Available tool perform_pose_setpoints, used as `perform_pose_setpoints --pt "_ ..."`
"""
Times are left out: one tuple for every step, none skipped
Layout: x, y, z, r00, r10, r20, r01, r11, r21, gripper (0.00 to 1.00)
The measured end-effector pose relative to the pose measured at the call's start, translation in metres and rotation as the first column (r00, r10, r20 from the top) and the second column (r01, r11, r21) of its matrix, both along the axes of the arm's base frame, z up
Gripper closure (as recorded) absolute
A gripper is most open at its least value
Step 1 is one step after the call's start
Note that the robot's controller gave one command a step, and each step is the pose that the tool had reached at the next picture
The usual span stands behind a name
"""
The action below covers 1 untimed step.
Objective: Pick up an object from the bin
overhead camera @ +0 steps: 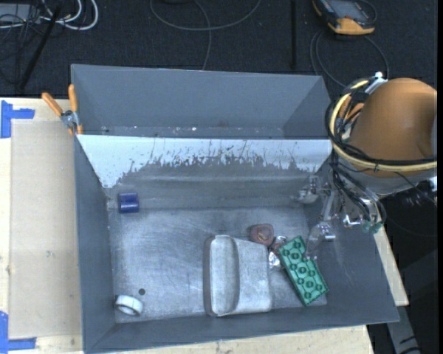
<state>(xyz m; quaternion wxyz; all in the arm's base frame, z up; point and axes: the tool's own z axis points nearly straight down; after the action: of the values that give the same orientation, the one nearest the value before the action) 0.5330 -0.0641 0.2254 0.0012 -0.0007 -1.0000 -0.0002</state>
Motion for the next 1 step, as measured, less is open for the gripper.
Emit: perform_pose_setpoints --pt "-0.0049 0.0237 0.0023 0.986 0.165 0.001 -0.165 0.986 0.001 0.0"
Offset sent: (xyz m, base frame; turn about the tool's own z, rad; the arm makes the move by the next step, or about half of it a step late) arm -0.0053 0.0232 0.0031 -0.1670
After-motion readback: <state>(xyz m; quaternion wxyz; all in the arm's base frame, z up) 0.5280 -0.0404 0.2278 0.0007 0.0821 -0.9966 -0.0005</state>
